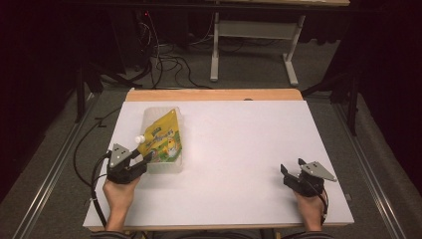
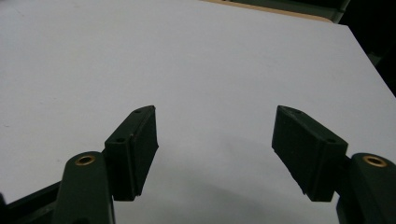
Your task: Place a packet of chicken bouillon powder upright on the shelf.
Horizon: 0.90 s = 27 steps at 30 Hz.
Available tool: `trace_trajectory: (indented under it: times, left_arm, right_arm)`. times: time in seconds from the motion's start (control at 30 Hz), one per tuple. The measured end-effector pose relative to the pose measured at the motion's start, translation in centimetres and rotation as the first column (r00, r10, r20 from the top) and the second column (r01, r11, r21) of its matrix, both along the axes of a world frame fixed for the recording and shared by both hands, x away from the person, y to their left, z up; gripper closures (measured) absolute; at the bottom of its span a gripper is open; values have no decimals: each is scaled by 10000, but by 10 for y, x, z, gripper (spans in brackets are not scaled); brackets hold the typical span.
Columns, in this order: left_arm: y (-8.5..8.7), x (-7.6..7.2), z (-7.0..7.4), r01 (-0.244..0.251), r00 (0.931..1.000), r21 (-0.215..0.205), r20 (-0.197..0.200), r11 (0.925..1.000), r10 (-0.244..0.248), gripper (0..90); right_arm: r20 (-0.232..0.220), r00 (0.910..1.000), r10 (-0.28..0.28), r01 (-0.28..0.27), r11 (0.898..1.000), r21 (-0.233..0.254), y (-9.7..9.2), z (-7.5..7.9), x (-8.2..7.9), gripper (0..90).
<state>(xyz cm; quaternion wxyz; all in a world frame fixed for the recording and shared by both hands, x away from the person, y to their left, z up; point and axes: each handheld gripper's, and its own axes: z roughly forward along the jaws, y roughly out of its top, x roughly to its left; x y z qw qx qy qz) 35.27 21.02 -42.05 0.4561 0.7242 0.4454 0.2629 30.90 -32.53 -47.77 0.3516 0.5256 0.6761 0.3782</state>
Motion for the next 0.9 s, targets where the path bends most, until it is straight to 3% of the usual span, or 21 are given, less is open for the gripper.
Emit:
trace_trajectory:
  times: [0.2,0.5,0.9]
  left_arm:
    - [0,-16,11,83,9995,-1,320,10000,-83,495]
    - [-1,-32,14,221,9992,-207,341,9995,-214,477]
    - [-16,-50,14,967,9947,-152,370,9952,-961,463]
  right_arm:
    - [-5,10000,0,0,10000,-31,0,0,0,316]
    - [-10,10000,36,-36,9999,-101,0,0,1,316]
    - [-18,10000,51,-51,9999,-90,0,0,1,316]
